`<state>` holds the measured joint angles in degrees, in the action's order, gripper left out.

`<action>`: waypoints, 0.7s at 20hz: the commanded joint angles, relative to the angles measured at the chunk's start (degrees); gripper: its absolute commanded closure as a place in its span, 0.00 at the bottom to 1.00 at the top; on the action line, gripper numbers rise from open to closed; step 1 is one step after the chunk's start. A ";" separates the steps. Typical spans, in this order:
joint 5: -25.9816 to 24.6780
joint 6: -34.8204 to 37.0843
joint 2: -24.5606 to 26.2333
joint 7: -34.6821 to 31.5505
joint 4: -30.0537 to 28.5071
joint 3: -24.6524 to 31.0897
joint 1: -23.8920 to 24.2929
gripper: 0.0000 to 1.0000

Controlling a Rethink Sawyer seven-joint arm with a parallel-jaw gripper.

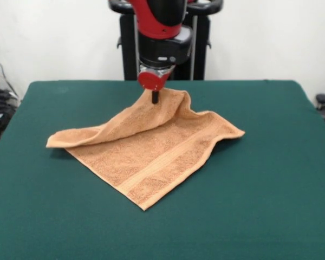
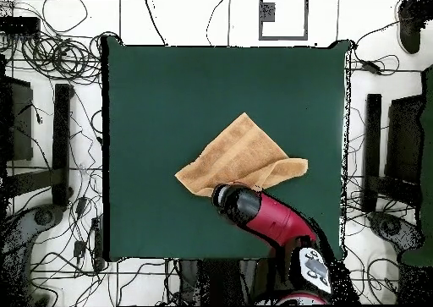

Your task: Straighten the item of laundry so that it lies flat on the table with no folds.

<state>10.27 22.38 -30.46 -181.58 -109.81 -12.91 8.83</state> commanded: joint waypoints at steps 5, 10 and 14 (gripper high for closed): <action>-2.78 -2.13 -0.63 2.47 -5.95 8.78 0.82 1.00; -3.10 -1.97 -1.35 1.94 -6.71 8.87 0.91 1.00; -3.33 -2.03 -2.01 2.12 -7.53 9.20 1.50 1.00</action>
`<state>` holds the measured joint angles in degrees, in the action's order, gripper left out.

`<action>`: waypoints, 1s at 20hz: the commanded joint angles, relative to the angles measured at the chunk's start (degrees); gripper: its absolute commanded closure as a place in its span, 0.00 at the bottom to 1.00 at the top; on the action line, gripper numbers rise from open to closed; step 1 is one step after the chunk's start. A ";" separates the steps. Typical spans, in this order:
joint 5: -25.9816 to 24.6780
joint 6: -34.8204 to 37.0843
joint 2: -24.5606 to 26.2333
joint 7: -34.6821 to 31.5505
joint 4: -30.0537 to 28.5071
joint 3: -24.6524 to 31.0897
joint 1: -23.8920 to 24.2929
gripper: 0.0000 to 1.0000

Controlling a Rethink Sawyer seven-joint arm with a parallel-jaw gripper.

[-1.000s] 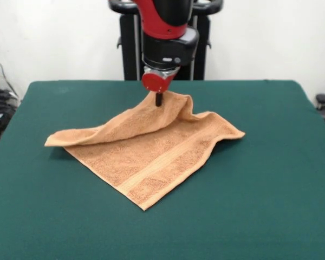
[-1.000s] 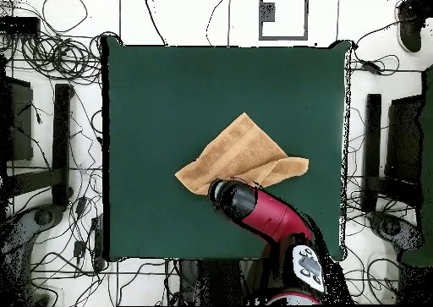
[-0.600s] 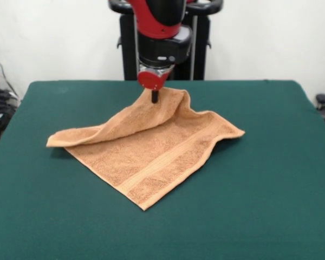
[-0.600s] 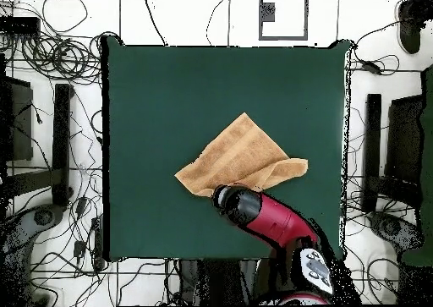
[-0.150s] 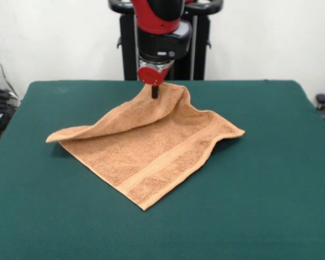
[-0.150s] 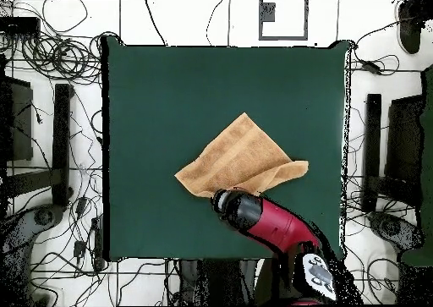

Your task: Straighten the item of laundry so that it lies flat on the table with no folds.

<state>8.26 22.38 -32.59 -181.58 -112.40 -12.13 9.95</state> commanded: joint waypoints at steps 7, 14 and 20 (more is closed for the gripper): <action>-1.98 -3.54 -0.34 2.34 -6.48 8.95 1.62 1.00; -3.03 -5.26 -0.67 2.46 -8.21 9.89 3.47 1.00; -4.69 -6.13 -0.66 3.30 -9.12 10.54 5.41 1.00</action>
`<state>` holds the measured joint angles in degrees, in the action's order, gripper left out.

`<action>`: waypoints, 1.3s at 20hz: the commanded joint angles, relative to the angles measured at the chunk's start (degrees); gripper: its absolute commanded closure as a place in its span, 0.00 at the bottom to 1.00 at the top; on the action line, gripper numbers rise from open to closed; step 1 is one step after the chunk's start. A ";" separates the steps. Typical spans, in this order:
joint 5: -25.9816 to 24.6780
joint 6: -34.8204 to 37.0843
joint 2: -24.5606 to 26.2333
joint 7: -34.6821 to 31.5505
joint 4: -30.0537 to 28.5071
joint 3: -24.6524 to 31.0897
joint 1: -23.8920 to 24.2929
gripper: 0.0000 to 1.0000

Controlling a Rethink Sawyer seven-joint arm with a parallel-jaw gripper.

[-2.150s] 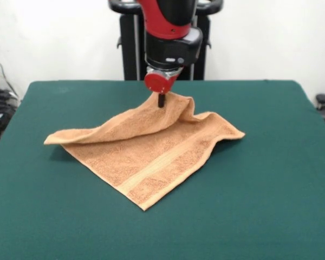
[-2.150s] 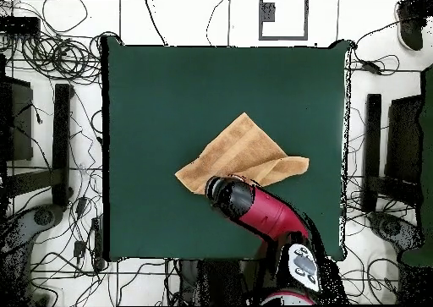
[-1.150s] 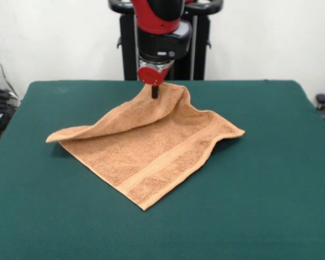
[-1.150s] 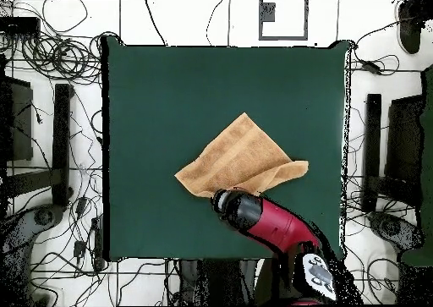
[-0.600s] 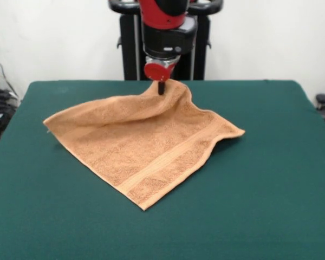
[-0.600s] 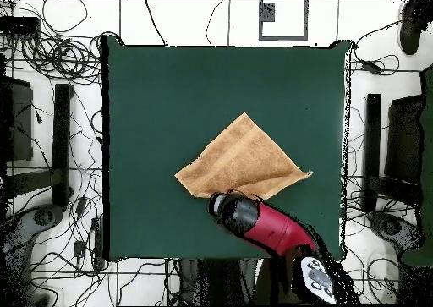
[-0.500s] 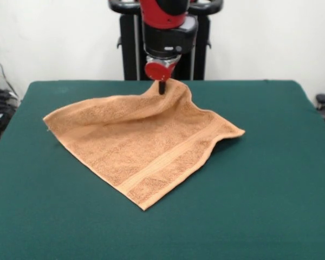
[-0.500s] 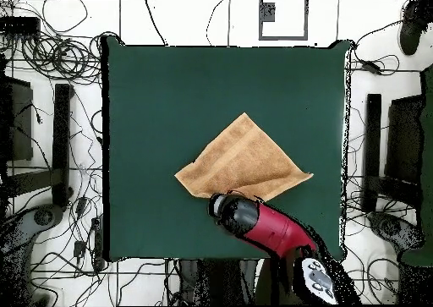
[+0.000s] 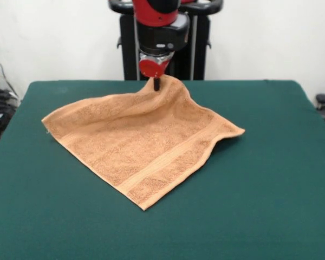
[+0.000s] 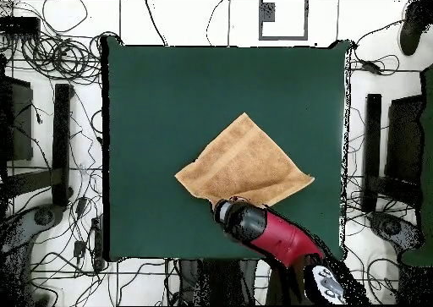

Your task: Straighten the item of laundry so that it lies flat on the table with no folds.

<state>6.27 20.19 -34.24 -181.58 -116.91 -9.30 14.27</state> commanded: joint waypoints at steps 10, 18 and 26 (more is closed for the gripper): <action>-5.43 -4.55 0.91 3.03 -5.43 8.77 3.60 1.00; -6.63 -5.05 1.27 2.71 -5.39 9.21 4.49 1.00; -9.00 -4.94 1.48 2.73 -4.52 8.27 4.57 1.00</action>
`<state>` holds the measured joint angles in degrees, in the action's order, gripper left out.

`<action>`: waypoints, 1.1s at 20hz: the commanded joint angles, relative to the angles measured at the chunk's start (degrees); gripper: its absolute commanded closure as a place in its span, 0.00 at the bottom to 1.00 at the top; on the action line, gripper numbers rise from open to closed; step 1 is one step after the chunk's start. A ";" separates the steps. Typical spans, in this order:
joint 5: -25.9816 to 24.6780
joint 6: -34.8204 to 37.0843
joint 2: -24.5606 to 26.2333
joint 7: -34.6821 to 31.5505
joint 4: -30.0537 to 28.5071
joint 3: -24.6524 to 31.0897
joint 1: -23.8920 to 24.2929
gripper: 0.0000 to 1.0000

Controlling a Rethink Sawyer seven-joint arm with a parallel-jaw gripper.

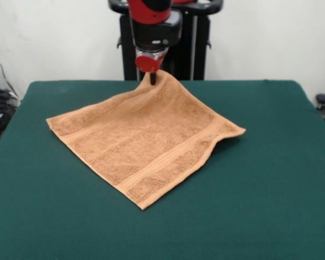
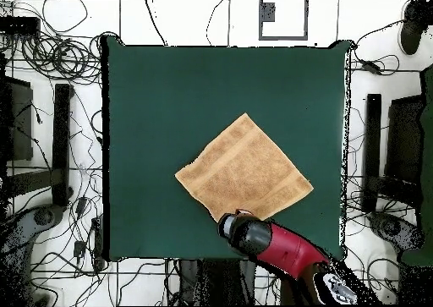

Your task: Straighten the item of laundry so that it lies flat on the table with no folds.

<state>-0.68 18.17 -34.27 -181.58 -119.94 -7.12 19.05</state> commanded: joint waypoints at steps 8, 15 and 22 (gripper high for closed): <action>-5.57 -5.07 3.73 3.74 0.12 5.64 3.33 1.00; -7.83 -1.42 2.95 4.17 0.92 4.60 3.58 1.00; -9.60 -3.32 5.18 4.13 1.15 6.09 5.64 1.00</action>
<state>-8.45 16.82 -33.66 -181.58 -119.92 -6.98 24.18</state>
